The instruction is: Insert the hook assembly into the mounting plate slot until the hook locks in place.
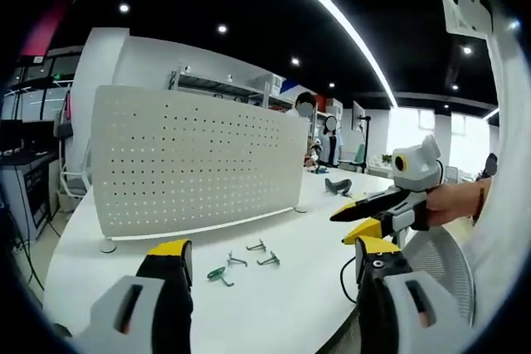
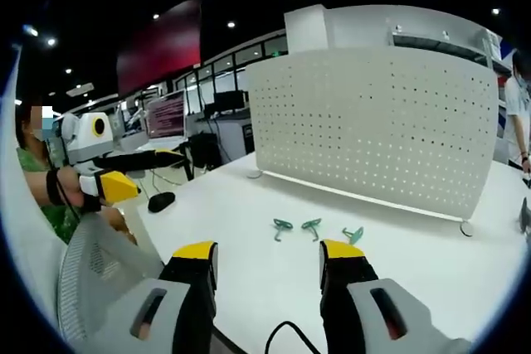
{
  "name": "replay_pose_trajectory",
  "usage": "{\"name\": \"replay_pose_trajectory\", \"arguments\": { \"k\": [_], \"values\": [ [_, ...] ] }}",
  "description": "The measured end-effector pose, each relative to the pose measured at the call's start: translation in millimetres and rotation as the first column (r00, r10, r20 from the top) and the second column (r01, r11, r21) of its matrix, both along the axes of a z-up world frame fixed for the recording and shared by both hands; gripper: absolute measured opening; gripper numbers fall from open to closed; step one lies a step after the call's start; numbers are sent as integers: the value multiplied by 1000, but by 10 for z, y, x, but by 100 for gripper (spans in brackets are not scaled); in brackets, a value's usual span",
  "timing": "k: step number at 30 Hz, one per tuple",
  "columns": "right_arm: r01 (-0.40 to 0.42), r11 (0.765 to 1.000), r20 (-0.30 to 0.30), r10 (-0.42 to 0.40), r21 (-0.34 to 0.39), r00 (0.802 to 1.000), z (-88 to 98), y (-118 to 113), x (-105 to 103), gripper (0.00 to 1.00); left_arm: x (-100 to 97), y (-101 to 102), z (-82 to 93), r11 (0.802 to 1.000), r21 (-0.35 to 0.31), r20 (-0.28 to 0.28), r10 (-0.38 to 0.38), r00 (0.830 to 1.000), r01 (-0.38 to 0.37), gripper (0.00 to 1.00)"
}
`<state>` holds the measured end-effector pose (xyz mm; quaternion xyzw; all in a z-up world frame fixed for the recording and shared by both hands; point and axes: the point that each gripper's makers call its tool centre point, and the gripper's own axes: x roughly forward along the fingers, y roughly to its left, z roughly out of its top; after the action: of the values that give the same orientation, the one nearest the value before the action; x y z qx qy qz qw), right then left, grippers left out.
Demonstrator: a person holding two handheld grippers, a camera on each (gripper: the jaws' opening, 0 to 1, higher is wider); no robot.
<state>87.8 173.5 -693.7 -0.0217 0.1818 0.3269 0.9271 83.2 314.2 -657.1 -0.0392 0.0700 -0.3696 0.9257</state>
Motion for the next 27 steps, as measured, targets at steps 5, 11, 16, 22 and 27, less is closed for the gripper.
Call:
{"name": "replay_pose_trajectory", "arguments": {
  "k": [5,11,16,22,27],
  "values": [
    [-5,1000,-9,6,5,1000,-23,1,-17,50,3,-16,-18,1000,-7,-4,-1,1000,1,83],
    [-6,1000,-30,6,-2,1000,-82,5,-43,49,-18,-15,-6,1000,-5,-5,-1,1000,1,82],
    [-8,1000,-32,9,12,999,-67,30,-72,49,-38,0,2,1000,-4,-9,1,1000,-1,82],
    [-7,1000,-32,7,-2,999,-62,9,-101,48,-58,-22,8,1000,2,-5,-17,1000,17,82],
    [1,1000,-27,-1,-9,1000,-53,-32,-99,47,-57,-48,3,1000,0,-3,-28,1000,28,82]
  ]
}}
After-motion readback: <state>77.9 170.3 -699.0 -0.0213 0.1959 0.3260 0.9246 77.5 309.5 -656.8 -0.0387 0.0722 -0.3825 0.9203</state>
